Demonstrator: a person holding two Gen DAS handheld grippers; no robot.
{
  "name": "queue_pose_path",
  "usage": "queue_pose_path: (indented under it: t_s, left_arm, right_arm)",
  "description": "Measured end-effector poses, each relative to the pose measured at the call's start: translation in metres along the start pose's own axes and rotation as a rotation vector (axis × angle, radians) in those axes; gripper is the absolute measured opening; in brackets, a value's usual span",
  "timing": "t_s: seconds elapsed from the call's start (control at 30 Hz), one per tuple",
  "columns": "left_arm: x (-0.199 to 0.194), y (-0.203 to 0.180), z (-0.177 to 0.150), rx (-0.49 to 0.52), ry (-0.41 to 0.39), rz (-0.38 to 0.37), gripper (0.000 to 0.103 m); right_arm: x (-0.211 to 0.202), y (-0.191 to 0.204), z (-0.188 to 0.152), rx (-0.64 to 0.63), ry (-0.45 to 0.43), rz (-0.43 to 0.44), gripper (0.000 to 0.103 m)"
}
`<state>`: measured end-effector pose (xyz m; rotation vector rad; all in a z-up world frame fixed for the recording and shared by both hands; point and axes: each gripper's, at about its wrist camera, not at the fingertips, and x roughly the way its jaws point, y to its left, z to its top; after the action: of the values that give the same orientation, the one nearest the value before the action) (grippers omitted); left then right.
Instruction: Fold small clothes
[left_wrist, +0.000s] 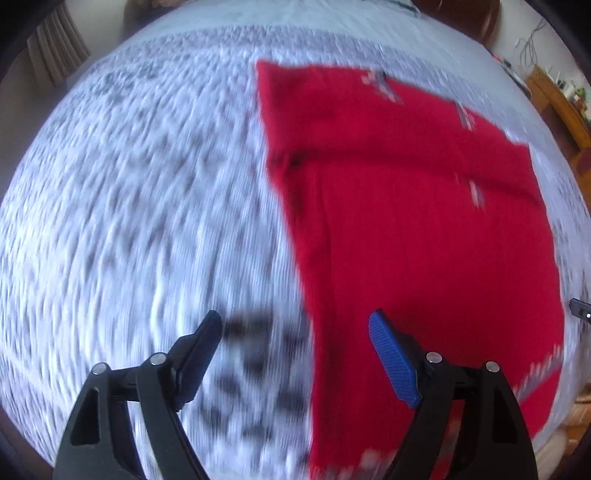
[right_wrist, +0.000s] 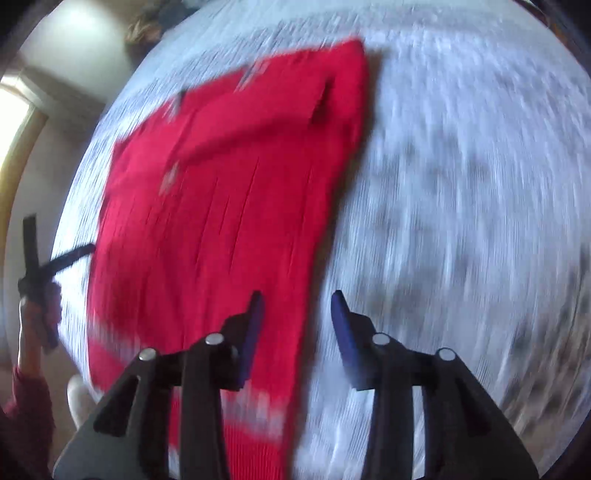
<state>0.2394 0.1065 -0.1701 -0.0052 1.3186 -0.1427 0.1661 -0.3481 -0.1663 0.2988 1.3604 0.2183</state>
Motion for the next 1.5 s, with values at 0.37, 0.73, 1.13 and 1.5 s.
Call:
queue_pose_path:
  t_s: [0.37,0.73,1.13,1.5]
  left_arm:
    - [-0.046,-0.002,-0.136,-0.026,0.023,-0.122,0.084]
    - [-0.042,-0.024,-0.164,-0.036,0.014,-0.095,0.063]
    - [-0.045,-0.020,-0.176,-0.183,0.063,-0.320,0.008]
    - [-0.108,0.000,-0.085,-0.248,-0.132,-0.457,0.008]
  right_arm:
    - [-0.013,0.022,-0.125,0.022,0.014,0.010,0.050]
    - [-0.003,0.009,-0.143,0.129,-0.009,0.169,0.007]
    - [-0.034,0.001,-0.147,0.156,-0.058,0.254,0.004]
    - [-0.085,-0.002,-0.079,0.146,-0.140,0.375,0.004]
